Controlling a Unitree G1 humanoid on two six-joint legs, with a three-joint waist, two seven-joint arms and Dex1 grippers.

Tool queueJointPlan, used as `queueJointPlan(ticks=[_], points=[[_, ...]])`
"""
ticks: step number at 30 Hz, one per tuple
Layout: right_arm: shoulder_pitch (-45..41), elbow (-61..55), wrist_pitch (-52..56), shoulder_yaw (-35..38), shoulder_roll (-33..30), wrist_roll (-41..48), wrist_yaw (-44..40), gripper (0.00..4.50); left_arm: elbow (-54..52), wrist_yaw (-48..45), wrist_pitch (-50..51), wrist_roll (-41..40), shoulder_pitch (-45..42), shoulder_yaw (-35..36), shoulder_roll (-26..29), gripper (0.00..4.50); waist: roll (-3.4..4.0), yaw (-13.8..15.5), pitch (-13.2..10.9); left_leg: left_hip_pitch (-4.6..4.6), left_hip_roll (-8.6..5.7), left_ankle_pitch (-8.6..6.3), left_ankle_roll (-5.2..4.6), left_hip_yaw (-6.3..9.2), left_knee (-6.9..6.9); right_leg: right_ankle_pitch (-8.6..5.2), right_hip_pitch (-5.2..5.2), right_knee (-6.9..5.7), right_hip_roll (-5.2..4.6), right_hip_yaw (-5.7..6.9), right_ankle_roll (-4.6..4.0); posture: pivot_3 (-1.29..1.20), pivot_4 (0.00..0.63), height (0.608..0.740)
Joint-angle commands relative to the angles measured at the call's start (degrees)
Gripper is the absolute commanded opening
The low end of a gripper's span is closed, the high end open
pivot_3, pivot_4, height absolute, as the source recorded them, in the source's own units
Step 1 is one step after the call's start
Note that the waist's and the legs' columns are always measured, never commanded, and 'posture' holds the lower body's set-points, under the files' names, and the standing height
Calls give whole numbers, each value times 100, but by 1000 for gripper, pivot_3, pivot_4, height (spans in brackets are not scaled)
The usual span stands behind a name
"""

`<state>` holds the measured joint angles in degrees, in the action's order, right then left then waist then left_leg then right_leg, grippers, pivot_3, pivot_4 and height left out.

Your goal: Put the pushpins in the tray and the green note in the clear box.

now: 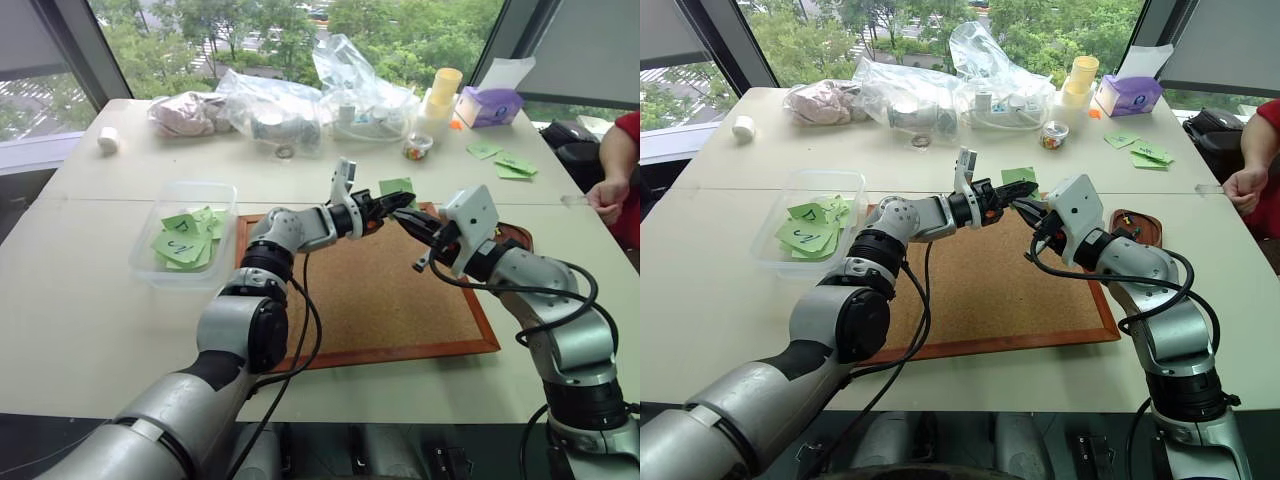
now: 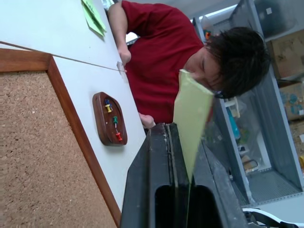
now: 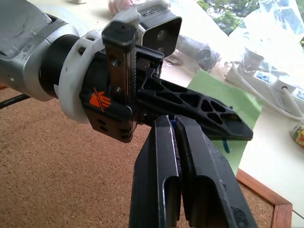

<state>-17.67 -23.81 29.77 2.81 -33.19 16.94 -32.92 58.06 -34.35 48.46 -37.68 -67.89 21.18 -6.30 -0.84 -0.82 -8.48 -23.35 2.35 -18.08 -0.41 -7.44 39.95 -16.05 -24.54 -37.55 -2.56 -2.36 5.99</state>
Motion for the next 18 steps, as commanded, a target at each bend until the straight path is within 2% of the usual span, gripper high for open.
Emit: queueJointPlan(ticks=[1,4,10,12,14,18], points=[[-24,-306,-32,128,-39,-8,81,0,-97,-201,-207,252,-107,-239,74,28,0,2,0,0,-1,0,0,0,0,0,0,0,0,0,0,0,150,735],[-85,-300,17,275,90,110,235,0,-120,-270,-532,685,68,-598,149,28,0,7,0,0,-1,0,0,0,0,0,0,0,0,0,0,0,150,735],[-240,-369,500,946,559,849,733,0,-257,-319,-755,949,277,-782,290,28,0,11,0,-1,1,0,0,0,1,1,0,0,-2,0,1,0,150,735],[-345,-92,689,1585,770,1101,1232,0,-1177,-703,-1518,1631,644,-1668,424,28,1,9,0,-1,1,0,0,-1,0,1,0,0,-2,0,1,0,150,735],[-427,484,886,2162,667,955,1742,0,-2551,-1253,-2098,2206,1098,-2670,753,28,2,10,-1,-1,2,0,1,-4,-1,1,0,-1,-4,-1,0,0,150,735],[-333,1288,1178,2314,142,544,1998,0,-4283,-1888,-2690,2848,1687,-3787,1488,28,9,34,3,-1,13,0,1,-17,-2,1,0,-2,-11,-2,-1,0,150,735]])
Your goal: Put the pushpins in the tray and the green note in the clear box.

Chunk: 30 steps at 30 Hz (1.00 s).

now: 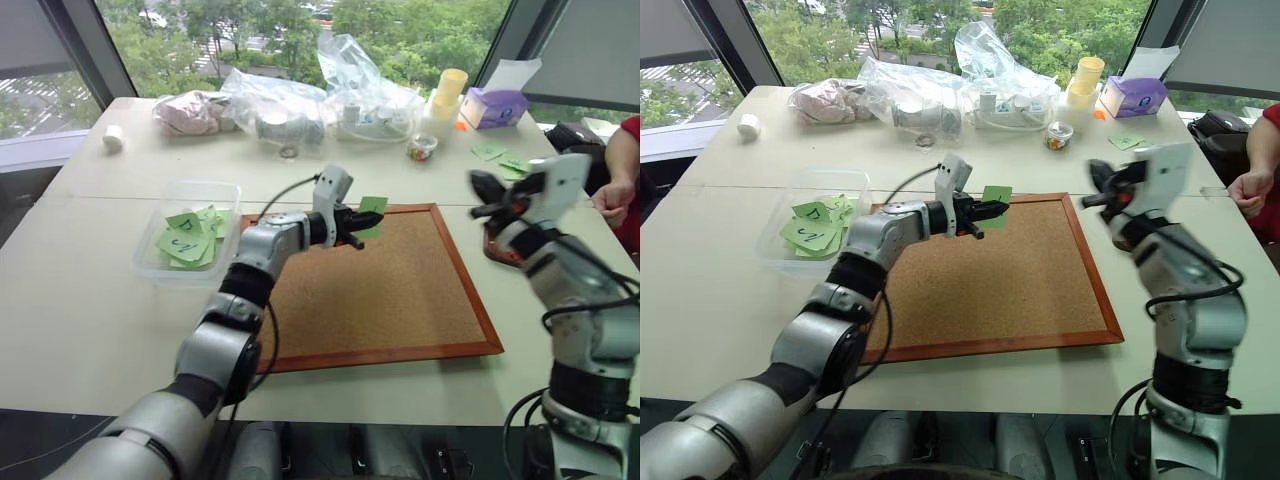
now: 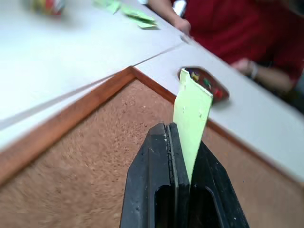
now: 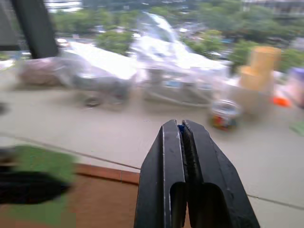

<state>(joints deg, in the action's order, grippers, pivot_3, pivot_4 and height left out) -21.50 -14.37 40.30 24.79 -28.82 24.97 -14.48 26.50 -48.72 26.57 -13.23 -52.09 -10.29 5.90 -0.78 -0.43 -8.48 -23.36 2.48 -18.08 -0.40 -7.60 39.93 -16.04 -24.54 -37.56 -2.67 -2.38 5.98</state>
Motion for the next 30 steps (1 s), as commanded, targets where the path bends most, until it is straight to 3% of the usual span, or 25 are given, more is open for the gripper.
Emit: queueJointPlan(ticks=[1,5,15,18,24,25,30], points=[[102,602,166,44,-439,-390,144,0,-1410,-581,-611,518,210,-821,452,28,8,-15,5,1,0,0,0,-2,0,0,0,0,0,-1,0,0,150,735],[113,1331,-40,-160,-651,-691,60,0,-1991,-790,-688,627,441,-1096,772,28,16,-41,9,6,-9,0,-1,-1,-1,0,1,1,6,-8,0,0,150,735],[-353,3328,-1285,-554,-587,-1028,-377,0,-1876,-451,-486,555,564,-1013,491,28,28,-41,5,6,-8,0,-3,2,5,3,1,-1,10,-12,7,0,150,735],[-449,3600,-1441,-562,-590,-1028,-463,923,-1904,-431,-485,562,605,-1046,492,0,28,-45,5,6,-7,-1,-3,2,5,3,2,-1,10,-13,8,0,150,735],[-494,3729,-1571,-545,-579,-1032,-445,4128,-1950,-386,-456,598,641,-1088,488,0,30,-51,5,7,2,0,-2,2,6,4,2,-1,10,-12,8,0,150,735],[-473,3681,-1561,-538,-577,-1024,-433,4479,-1962,-388,-449,594,647,-1093,492,0,30,-50,5,7,2,0,-2,2,6,4,2,-1,11,-12,8,0,150,735],[-371,3459,-1560,-407,-551,-930,-350,4479,-1959,-405,-458,589,658,-1096,512,0,30,-45,5,7,2,0,-2,2,6,4,2,-1,10,-12,8,0,150,735]])
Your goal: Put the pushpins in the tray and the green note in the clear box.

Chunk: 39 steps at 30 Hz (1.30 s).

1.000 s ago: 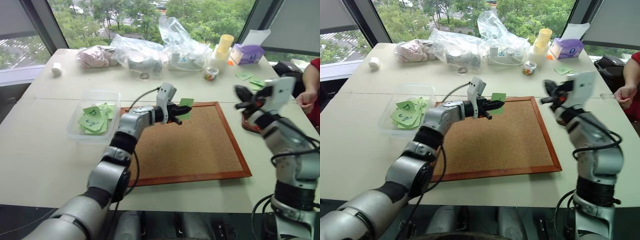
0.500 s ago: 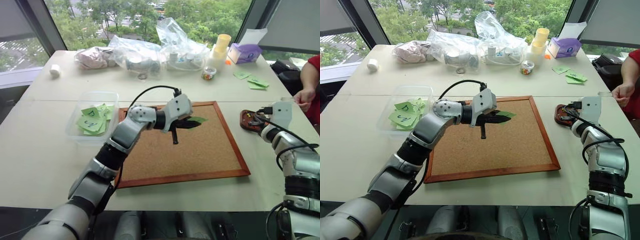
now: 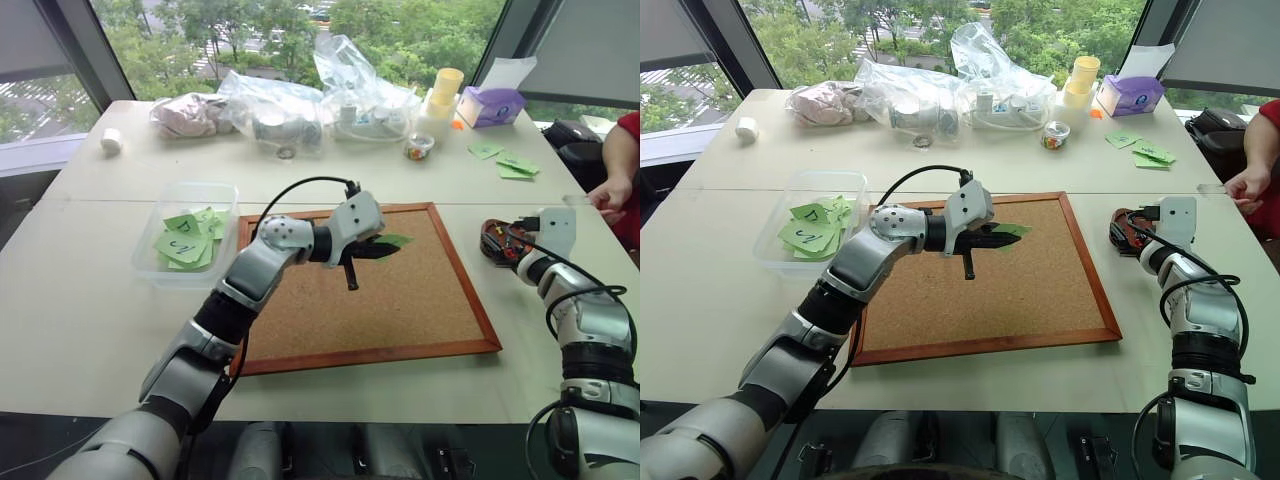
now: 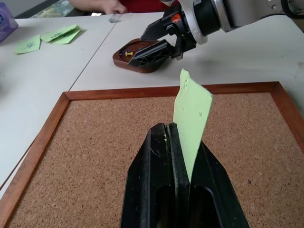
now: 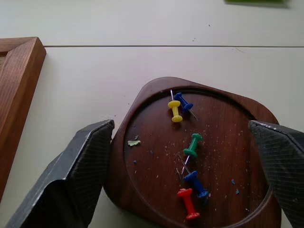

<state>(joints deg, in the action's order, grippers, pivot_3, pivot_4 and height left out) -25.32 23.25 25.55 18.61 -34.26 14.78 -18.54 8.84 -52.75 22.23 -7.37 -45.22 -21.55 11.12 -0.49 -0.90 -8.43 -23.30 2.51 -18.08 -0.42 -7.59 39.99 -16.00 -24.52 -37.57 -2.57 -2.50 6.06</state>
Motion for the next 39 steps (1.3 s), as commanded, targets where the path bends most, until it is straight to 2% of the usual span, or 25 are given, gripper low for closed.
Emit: queueJointPlan(ticks=[1,7,11,15,20,22,25,29,32,35,39], points=[[30,-372,-71,232,0,111,71,4479,-179,-2,-31,6,-37,29,-12,0,0,2,0,0,0,0,0,0,0,0,0,0,0,0,0,0,150,735],[66,-833,-76,511,46,346,153,4479,-203,69,110,-135,-76,204,-63,0,2,0,-1,0,0,0,0,0,0,0,0,0,0,0,0,0,150,735],[101,-1361,97,538,0,523,37,4479,-350,447,657,-378,-126,613,-155,0,2,-1,-1,0,4,0,0,1,0,0,0,0,0,0,0,0,150,735],[277,-3234,843,24,-450,1398,-1222,4479,-1022,2177,2288,-38,-422,1701,55,0,16,-30,-10,-1,10,0,0,5,0,0,-1,-3,2,0,1,0,150,735],[293,-4250,1681,-404,-791,2154,-1933,4479,-1681,3836,3491,773,-458,2320,385,0,13,-8,-8,5,19,0,0,16,0,1,2,-13,13,3,2,0,150,735],[225,-4611,2012,-817,-915,2406,-2273,4479,-2075,4443,4105,974,-418,2883,324,0,7,13,-11,4,15,0,0,15,1,1,3,-13,7,4,1,0,150,735],[146,-4908,2235,-1426,-1033,2474,-2682,4479,-2658,4752,5057,1125,-67,3177,428,0,1,26,-13,-3,10,-2,-2,17,4,1,1,-11,0,7,2,0,150,735],[139,-4947,2312,-1784,-1079,2457,-2932,4479,-2930,5030,5551,1225,265,3339,394,0,-15,55,-14,-4,4,-3,-4,20,4,1,2,-11,-8,11,2,0,150,735],[134,-4862,2295,-1963,-1085,2383,-3097,4479,-2933,5310,5791,1254,372,3745,38,0,-39,61,-15,-6,3,-2,-4,20,10,1,3,-12,-9,12,1,0,150,735],[14,-4759,2261,-1998,-1061,2330,-3176,4500,-3031,5450,5764,1254,497,3874,-127,1033,-46,36,-15,-5,3,-3,-4,21,10,1,3,-12,-10,12,1,0,150,735],[-21,-4697,2237,-1992,-1067,2271,-3210,4500,-3139,5551,5783,1227,523,3968,-182,2944,-47,21,-16,-3,7,-1,-2,20,8,1,2,-16,-9,13,1,0,150,735]])
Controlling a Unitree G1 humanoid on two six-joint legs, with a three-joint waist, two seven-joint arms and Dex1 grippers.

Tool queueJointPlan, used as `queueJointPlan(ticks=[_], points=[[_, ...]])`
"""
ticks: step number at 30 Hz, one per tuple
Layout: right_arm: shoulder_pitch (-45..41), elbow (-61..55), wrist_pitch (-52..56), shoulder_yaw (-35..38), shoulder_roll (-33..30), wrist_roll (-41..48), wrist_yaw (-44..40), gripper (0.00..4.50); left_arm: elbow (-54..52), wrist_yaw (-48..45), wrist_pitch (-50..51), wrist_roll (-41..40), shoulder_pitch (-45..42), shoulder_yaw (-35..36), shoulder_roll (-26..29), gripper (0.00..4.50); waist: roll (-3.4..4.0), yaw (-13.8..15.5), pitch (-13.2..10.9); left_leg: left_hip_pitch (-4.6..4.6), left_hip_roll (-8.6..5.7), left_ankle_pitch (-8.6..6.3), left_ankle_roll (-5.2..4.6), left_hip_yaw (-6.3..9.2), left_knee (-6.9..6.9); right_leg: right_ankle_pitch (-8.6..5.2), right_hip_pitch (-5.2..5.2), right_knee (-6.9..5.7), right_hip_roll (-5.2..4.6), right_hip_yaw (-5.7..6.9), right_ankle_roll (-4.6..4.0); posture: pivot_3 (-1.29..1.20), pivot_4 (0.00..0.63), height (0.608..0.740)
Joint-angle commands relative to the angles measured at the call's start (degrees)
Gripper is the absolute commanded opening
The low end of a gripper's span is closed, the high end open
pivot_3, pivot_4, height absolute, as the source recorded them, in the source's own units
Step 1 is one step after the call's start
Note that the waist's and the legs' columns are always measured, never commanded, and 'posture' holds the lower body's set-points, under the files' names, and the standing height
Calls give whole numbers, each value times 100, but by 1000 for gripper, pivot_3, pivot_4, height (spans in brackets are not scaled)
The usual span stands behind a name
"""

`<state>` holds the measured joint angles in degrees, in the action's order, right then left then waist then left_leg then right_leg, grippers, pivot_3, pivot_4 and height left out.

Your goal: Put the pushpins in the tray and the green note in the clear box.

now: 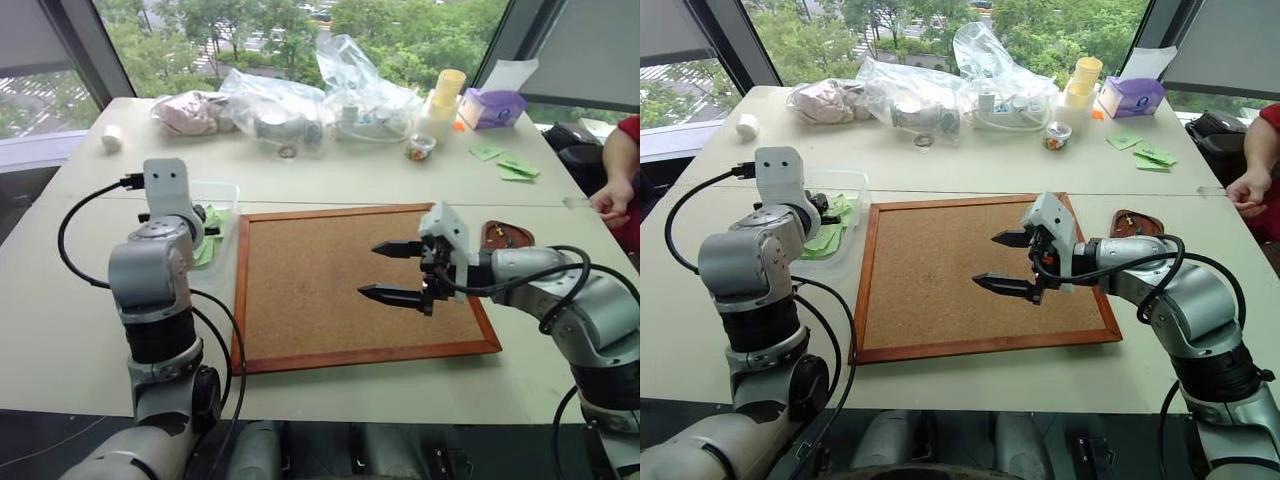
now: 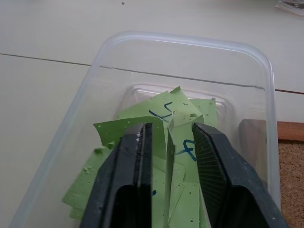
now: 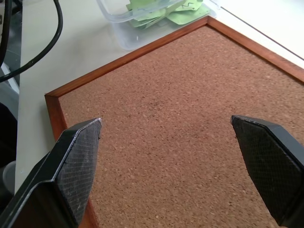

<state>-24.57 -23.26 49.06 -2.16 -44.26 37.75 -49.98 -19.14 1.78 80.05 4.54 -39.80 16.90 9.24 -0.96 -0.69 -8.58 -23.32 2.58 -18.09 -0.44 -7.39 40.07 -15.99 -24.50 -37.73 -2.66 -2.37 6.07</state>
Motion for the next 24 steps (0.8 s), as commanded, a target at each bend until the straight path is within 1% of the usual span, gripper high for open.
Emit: queueJointPlan(ticks=[1,2,3,7,11,12,14,15,17,18,20,22,24], points=[[-98,-34,-116,90,-62,-41,-72,4500,-363,113,7,35,-9,129,12,3414,0,0,0,1,0,0,0,0,-1,0,0,0,0,0,0,0,150,735],[-95,-26,-119,98,-55,-58,-71,4500,-384,128,17,34,-3,139,19,4022,0,2,0,1,0,0,0,0,-1,0,0,-1,-1,0,0,0,150,735],[-89,-20,-121,110,-50,-71,-64,4500,-406,150,26,42,-3,159,35,4465,0,4,0,1,0,0,0,0,-1,0,0,0,-1,0,0,0,150,735],[-70,54,-130,324,0,-32,58,4500,-564,231,-50,-10,-170,452,-6,4465,-1,4,-1,1,-1,0,0,-1,-1,0,0,-1,-2,0,0,0,150,735],[-90,196,131,982,112,434,284,4500,-794,-259,-270,-436,-356,610,272,4465,-5,16,-3,0,-1,0,1,-1,-1,0,0,-1,-4,1,-1,0,150,735],[-56,209,197,1134,92,522,329,4500,-769,-498,-393,-566,-323,547,498,4465,-5,11,-3,0,-1,0,1,-1,-1,0,0,-1,-4,2,-1,0,150,735],[85,215,319,1461,6,668,394,4500,-609,-975,-266,-1023,-464,898,701,4465,-5,10,-3,1,-2,-1,1,-2,-2,0,0,-2,-6,2,-1,0,150,735],[192,202,377,1629,-55,724,414,4500,-515,-1365,-228,-1342,-513,1003,910,4465,-6,17,-3,1,-1,0,1,-2,-2,0,0,-2,-6,2,-1,0,150,735],[399,153,519,1911,-124,859,484,4500,-516,-2352,-184,-2076,-414,947,1446,4465,-6,4,-3,1,-1,0,2,-3,-2,0,0,-2,-6,5,-1,0,150,735],[489,129,567,2002,-150,899,510,4500,-582,-2764,-172,-2385,-295,868,1701,4465,-6,-2,-3,1,-1,0,2,-4,-3,0,-1,-2,-6,5,-1,0,150,735],[731,53,636,2128,-216,928,535,4500,-917,-3641,-284,-2993,286,612,2278,4465,-3,-38,-2,3,-1,0,2,-7,-5,0,-1,-2,-7,4,-1,0,150,735],[910,-4,667,2203,-244,940,589,4500,-1069,-4081,-590,-3192,827,332,2754,4465,-2,-46,-1,13,1,-1,3,-15,-11,0,0,-3,-9,0,-2,0,150,735],[1085,-61,671,2260,-265,942,630,4500,-1134,-4262,-869,-3330,1088,206,2965,4465,-2,-43,-1,15,5,2,8,-16,-11,-1,0,-3,-7,0,-3,0,150,735]])
